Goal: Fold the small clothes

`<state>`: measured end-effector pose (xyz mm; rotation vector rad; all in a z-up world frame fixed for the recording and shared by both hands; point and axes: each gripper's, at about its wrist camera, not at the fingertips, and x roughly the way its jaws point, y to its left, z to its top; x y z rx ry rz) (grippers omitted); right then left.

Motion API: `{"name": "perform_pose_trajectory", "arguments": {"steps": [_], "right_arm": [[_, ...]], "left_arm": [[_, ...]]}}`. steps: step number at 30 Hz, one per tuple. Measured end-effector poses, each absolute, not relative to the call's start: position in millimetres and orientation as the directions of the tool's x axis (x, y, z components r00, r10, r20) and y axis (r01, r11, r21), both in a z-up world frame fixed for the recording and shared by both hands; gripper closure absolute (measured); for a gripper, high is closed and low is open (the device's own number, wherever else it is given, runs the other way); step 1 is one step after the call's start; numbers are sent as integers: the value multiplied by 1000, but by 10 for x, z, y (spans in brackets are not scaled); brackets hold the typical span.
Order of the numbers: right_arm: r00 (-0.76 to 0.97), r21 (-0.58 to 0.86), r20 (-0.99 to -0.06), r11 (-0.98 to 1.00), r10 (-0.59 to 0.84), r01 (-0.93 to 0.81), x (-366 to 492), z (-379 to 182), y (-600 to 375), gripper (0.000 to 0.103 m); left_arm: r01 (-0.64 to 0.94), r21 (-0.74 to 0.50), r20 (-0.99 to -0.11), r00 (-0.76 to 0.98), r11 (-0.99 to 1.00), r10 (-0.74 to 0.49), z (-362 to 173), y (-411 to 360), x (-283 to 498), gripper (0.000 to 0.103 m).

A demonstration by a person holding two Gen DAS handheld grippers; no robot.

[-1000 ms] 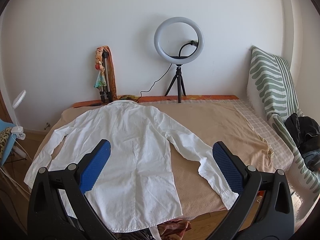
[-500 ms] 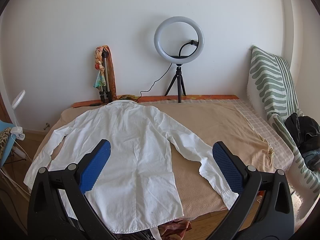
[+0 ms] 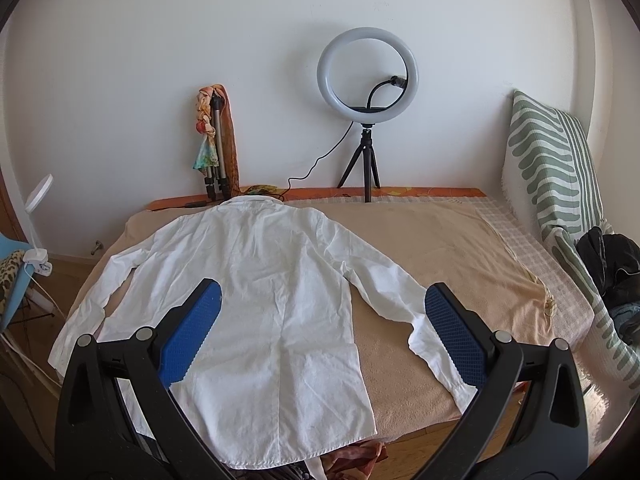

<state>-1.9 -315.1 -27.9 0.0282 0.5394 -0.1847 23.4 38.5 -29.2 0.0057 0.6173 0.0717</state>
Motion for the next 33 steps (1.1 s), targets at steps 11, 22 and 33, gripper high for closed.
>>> {"name": "perform_pose_trajectory", "arguments": {"steps": [11, 22, 33], "right_arm": [[839, 15, -541, 997, -60, 82, 153, -472, -2913, 11], [814, -25, -577, 998, -62, 58, 248, -629, -2789, 13], [806, -90, -584, 995, -89, 45, 279, -712, -2705, 13]], "left_arm": [[-67, -266, -665, 735, 962, -132, -999, 1506, 645, 33], [-213, -387, -781, 592, 897, -196, -2206, 2133, 1027, 54], [-328, -484, -790, 562, 811, -244, -2646, 2332, 734, 55]]}}
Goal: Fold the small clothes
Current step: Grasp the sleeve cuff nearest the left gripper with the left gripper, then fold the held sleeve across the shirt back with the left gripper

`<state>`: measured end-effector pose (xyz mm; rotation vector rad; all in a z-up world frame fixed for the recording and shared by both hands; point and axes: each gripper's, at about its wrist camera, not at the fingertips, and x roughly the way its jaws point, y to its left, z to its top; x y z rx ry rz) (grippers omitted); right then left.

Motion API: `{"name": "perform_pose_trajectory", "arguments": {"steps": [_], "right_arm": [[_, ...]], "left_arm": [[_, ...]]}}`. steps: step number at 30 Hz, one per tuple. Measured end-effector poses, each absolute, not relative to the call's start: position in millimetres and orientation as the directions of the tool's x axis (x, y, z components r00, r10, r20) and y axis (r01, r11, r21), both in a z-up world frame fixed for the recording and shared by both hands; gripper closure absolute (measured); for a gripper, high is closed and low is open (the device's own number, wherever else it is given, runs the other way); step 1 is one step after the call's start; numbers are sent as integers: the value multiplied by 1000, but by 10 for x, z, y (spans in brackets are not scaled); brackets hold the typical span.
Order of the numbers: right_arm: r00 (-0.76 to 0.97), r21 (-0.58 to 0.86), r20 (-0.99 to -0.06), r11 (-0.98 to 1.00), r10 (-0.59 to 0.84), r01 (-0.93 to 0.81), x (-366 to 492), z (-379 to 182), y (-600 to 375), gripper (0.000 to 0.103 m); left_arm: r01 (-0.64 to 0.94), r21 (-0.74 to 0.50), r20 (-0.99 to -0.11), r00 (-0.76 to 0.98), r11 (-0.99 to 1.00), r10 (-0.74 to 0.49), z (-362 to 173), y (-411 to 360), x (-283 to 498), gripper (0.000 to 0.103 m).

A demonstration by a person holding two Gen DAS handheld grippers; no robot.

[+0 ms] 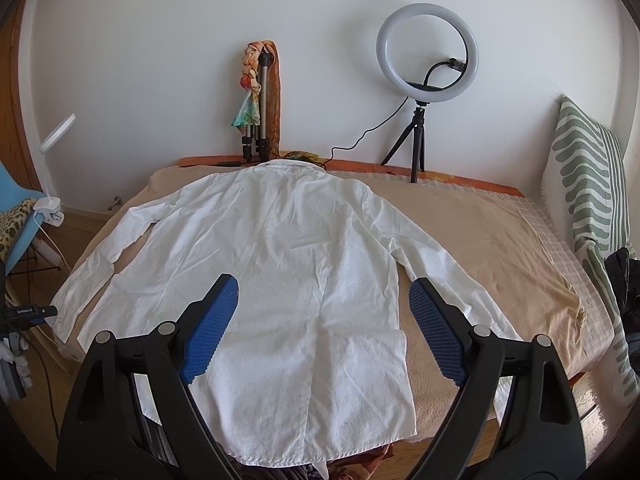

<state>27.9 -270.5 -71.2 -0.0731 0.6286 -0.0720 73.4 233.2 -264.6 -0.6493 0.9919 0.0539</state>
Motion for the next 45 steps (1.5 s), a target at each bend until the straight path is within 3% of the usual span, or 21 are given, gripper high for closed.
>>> {"name": "perform_pose_trajectory", "arguments": {"steps": [4, 10, 14, 16, 19, 21, 23, 24, 28, 34, 38, 45], "right_arm": [[807, -83, -585, 996, -83, 42, 303, -711, -2665, 13], [811, -90, -580, 996, -72, 24, 299, -709, -2584, 13], [809, -94, -584, 995, -68, 16, 299, -726, -2550, 13], [805, -89, -590, 996, -62, 12, 313, -737, -2545, 13], [803, -85, -593, 996, -64, 17, 313, -751, -2542, 13], [802, -79, -594, 997, -59, 15, 315, -750, -2543, 13], [798, -72, -600, 997, -47, 5, 325, -761, -2539, 13], [796, -67, -604, 998, -41, 1, 327, -777, -2536, 13], [781, -35, -625, 999, -4, -23, 391, -849, -2520, 13], [739, 65, -669, 997, 74, -41, 588, -1029, -2532, 13], [692, 160, -704, 985, 158, -62, 820, -1171, -2548, 13], [585, 286, -744, 945, 323, -158, 1402, -1345, -2384, 13]], "left_arm": [[-301, -533, -749, 602, 791, -275, -2522, 2279, 699, 74], [-253, -375, -762, 631, 892, -141, -2221, 2037, 697, 74], [-223, -393, -754, 633, 892, -174, -2213, 1974, 764, 73], [-243, -379, -772, 615, 893, -160, -2261, 1953, 855, 69], [-257, -360, -773, 621, 897, -132, -2267, 1934, 931, 70], [-254, -341, -764, 636, 905, -110, -2225, 1914, 986, 78], [-228, -350, -741, 661, 909, -119, -2154, 1886, 1025, 100], [-207, -361, -722, 679, 909, -132, -2101, 1863, 1029, 102], [-84, -381, -631, 752, 921, -192, -1779, 1648, 952, 103], [128, -278, -575, 772, 952, -272, -1416, 979, 736, 103], [284, -203, -605, 716, 937, -348, -1460, 517, 613, 103], [388, -141, -668, 641, 911, -377, -1652, 135, 501, 102]]}}
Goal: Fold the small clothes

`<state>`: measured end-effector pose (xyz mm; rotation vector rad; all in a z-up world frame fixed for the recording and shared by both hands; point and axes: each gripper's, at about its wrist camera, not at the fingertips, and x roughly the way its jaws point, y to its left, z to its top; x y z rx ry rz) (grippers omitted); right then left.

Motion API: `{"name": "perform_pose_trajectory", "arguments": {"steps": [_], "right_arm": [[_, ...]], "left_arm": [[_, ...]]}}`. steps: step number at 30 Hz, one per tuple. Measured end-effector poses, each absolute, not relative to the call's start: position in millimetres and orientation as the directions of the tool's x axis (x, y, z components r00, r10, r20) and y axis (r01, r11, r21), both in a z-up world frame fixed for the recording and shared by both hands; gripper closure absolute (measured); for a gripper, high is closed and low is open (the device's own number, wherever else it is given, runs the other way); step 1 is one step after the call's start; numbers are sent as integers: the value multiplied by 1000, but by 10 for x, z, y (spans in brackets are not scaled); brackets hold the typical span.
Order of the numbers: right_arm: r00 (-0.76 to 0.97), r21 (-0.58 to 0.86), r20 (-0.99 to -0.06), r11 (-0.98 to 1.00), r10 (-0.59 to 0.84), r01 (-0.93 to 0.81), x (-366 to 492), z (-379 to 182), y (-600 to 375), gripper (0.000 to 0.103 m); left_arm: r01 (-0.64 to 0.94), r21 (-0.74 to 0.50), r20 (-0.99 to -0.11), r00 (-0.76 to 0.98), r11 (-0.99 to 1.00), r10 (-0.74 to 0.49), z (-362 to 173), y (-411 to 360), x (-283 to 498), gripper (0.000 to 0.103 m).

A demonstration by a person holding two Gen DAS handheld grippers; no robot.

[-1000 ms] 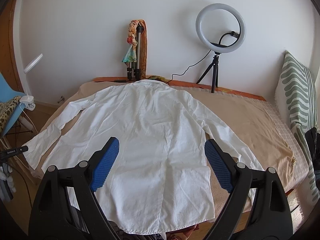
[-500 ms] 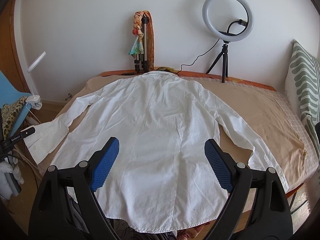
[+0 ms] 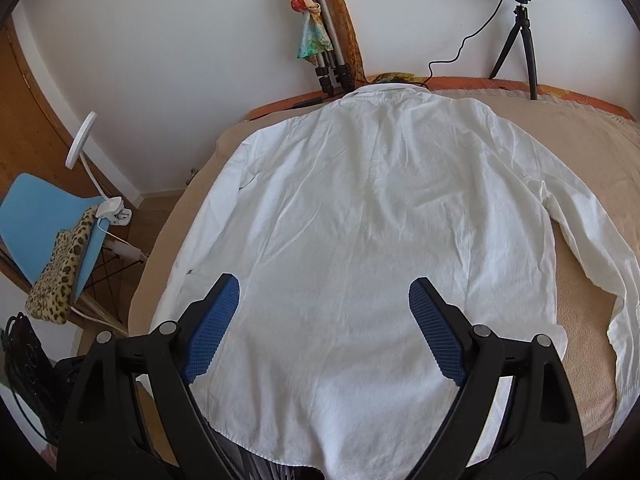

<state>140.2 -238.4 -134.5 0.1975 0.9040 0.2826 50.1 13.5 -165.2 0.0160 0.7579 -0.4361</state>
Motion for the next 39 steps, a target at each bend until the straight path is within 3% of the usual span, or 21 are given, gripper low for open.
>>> {"name": "perform_pose_trajectory", "arguments": {"steps": [1, 2, 4, 6, 8, 11, 15, 19, 24, 28, 33, 34, 39], "right_arm": [[570, 296, -748, 940, 340, -172, 1498, -1353, -2335, 13], [558, 305, -749, 933, 358, -189, 1588, -1359, -2282, 13], [540, 314, -750, 924, 383, -219, 1770, -1362, -2162, 13], [526, 317, -753, 918, 396, -238, 1949, -1372, -2036, 14], [498, 329, -761, 909, 415, -255, 2143, -1396, -1920, 32], [457, 355, -769, 893, 447, -277, 2402, -1489, -1728, 45], [408, 387, -772, 869, 488, -308, 2582, -1649, -1470, 49], [360, 423, -760, 832, 541, -358, 2620, -1785, -1194, 55], [325, 420, -762, 810, 559, -408, 2633, -1927, -862, 57], [325, 381, -802, 847, 502, -371, 2730, -2135, -779, 57], [288, 379, -842, 880, 456, -287, 2875, -2388, -878, 60], [288, 377, -843, 880, 455, -287, 2881, -2378, -878, 60], [291, 362, -844, 879, 451, -311, 2915, -2145, -769, 60]], "left_arm": [[399, -134, -674, 635, 907, -378, -1659, 101, 467, 95], [409, -129, -686, 621, 903, -379, -1661, 78, 446, 79], [414, -129, -693, 613, 901, -381, -1646, 82, 379, 69], [406, -156, -691, 606, 900, -393, -1617, 176, 331, 69], [365, -195, -687, 611, 910, -393, -1599, 363, 332, 69], [264, -214, -706, 624, 941, -336, -1685, 590, 382, 69], [144, -284, -747, 586, 948, -313, -1942, 793, 499, 71], [90, -225, -754, 615, 970, -231, -2041, 822, 582, 68], [37, -267, -762, 604, 963, -234, -2179, 948, 750, 63], [31, -318, -767, 579, 948, -277, -2313, 967, 829, 66], [45, -360, -745, 587, 932, -317, -2388, 937, 829, 89], [55, -370, -740, 586, 927, -330, -2385, 931, 829, 100], [92, -410, -689, 621, 907, -375, -2274, 896, 765, 102]]}}
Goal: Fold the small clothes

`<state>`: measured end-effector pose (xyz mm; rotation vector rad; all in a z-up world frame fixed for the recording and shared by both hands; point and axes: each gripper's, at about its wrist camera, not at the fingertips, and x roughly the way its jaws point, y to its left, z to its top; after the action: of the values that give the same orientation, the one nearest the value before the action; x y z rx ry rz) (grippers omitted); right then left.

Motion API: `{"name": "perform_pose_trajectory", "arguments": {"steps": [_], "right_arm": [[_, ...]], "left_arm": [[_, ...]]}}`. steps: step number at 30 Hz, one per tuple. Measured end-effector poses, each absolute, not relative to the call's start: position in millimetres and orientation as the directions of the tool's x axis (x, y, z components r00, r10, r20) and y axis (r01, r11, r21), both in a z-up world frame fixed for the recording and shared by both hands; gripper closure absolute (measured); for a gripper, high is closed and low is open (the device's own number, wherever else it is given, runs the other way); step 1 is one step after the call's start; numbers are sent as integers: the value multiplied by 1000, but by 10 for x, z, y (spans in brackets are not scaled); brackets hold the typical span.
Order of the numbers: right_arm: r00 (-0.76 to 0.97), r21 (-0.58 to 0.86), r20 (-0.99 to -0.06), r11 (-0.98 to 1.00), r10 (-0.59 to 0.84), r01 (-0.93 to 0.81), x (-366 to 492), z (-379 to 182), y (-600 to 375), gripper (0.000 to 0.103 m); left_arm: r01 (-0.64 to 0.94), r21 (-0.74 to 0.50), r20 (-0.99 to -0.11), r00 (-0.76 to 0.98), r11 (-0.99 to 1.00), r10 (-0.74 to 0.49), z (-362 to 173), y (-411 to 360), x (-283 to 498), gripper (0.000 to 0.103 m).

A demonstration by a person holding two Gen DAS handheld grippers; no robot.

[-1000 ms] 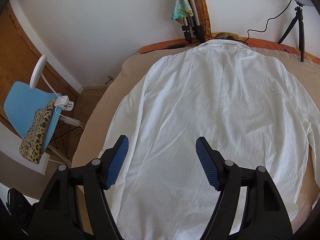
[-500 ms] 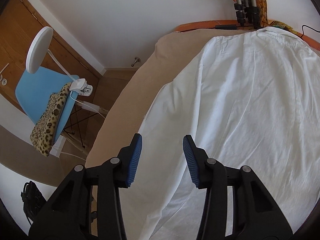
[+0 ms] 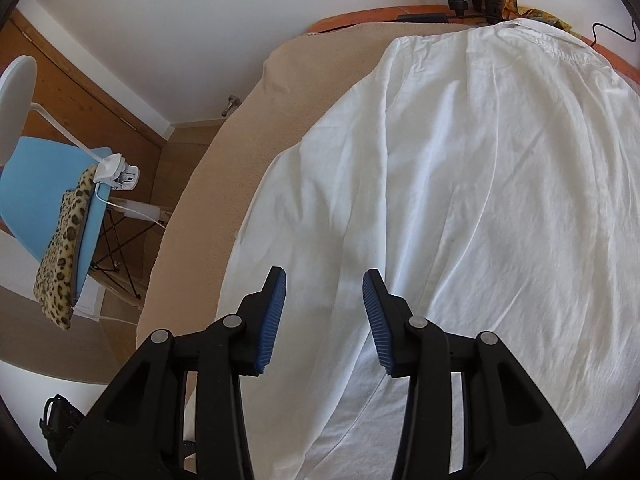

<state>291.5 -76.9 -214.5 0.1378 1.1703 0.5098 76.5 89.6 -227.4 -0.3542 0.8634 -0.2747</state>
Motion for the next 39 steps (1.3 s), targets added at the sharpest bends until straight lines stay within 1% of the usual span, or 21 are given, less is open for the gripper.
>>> {"name": "perform_pose_trajectory", "arguments": {"steps": [1, 3, 4, 5, 9, 14, 19, 21, 22, 23, 24, 26, 28, 31, 34, 39], "right_arm": [[288, 362, -843, 876, 454, -320, 2925, -2090, -728, 59], [275, 361, -845, 869, 459, -339, 2939, -1992, -612, 51], [271, 350, -850, 870, 451, -348, 2944, -1954, -540, 42], [270, 333, -856, 871, 440, -361, 2944, -1923, -458, 37], [267, 236, -894, 884, 360, -404, 2962, -1935, -103, 36], [248, 164, -930, 909, 272, -383, 3020, -2096, 182, 36], [259, 15, -956, 908, 136, -419, 2970, -2221, 412, 36], [265, -14, -958, 906, 108, -422, 2958, -2269, 436, 39], [266, -24, -959, 907, 98, -420, 2958, -2294, 427, 46], [267, -35, -960, 909, 85, -416, 2956, -2314, 418, 57], [265, -38, -961, 911, 80, -411, 2964, -2331, 392, 63], [259, -11, -961, 918, 100, -396, 2968, -2329, 282, 85], [256, 58, -953, 924, 165, -378, 2970, -2264, 122, 92], [261, 209, -915, 915, 307, -344, 2958, -2102, -188, 95], [285, 354, -850, 882, 443, -312, 2894, -1973, -524, 97], [329, 481, -776, 843, 537, -241, 2793, -1888, -1110, 97]], "left_arm": [[99, -407, -684, 626, 908, -375, -2244, 878, 756, 102], [111, -402, -674, 636, 909, -376, -2187, 854, 745, 103], [114, -405, -668, 640, 907, -378, -2165, 854, 745, 103], [116, -408, -663, 644, 906, -381, -2146, 856, 741, 103], [120, -410, -654, 652, 904, -383, -2082, 835, 706, 103], [156, -370, -650, 661, 916, -375, -1991, 733, 672, 103], [206, -329, -638, 671, 921, -378, -1891, 585, 636, 103], [220, -317, -635, 673, 923, -379, -1854, 517, 630, 103], [228, -311, -634, 674, 923, -379, -1838, 482, 628, 103], [235, -303, -634, 674, 924, -379, -1821, 448, 626, 103], [241, -295, -634, 675, 925, -378, -1802, 410, 621, 103], [252, -281, -634, 676, 926, -376, -1761, 340, 617, 103], [264, -275, -632, 675, 924, -381, -1725, 272, 635, 103], [289, -268, -628, 671, 919, -394, -1668, 169, 599, 103], [315, -260, -624, 666, 913, -408, -1616, 59, 572, 103], [355, -243, -632, 648, 903, -425, -1587, -140, 540, 103]]}}
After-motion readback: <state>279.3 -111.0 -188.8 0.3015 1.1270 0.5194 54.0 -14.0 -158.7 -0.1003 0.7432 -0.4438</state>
